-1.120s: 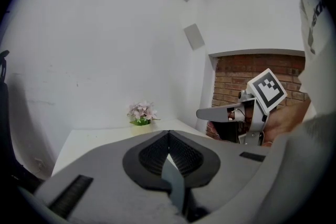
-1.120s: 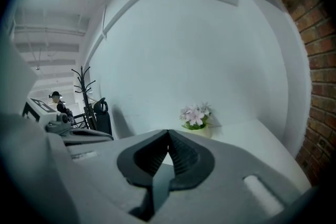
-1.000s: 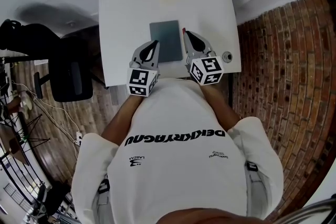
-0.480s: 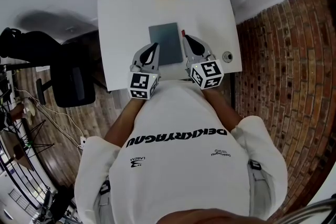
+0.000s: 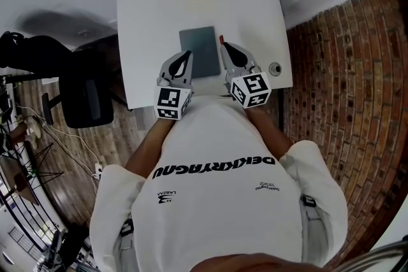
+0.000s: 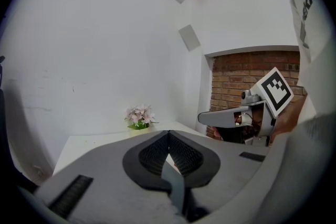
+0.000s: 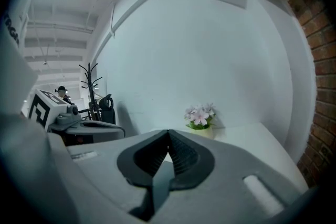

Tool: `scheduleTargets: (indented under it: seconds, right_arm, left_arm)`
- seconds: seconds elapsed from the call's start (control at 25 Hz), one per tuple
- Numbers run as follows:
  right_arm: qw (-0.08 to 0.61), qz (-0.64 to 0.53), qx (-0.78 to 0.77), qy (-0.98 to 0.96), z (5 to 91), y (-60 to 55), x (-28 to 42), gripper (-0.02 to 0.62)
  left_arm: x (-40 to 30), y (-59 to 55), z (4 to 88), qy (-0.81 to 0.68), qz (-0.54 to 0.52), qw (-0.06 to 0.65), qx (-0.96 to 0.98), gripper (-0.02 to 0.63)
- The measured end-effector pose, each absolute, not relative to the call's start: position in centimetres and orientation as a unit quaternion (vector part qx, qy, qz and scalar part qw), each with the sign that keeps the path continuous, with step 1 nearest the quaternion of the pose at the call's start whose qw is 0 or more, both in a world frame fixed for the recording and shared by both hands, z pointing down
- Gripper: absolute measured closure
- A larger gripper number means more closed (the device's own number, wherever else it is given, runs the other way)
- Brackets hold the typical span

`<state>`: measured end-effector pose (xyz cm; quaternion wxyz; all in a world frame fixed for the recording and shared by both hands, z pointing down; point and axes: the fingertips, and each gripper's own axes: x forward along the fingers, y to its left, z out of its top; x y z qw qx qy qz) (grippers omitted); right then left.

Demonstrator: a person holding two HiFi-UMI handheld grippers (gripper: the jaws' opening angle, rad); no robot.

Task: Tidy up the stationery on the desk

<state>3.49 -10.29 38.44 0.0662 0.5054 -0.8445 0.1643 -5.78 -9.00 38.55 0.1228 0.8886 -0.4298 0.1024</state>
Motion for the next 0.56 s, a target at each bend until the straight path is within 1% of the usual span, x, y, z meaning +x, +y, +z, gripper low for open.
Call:
scheduleTargets:
  seconds: [0.56]
  right_arm:
    - [0.07,0.166,0.503,-0.845,39.02,-11.04,4.02,0.598]
  left_arm:
    - [-5.64,-9.83,38.96,-0.436,0.107,0.12,0.885,0.607]
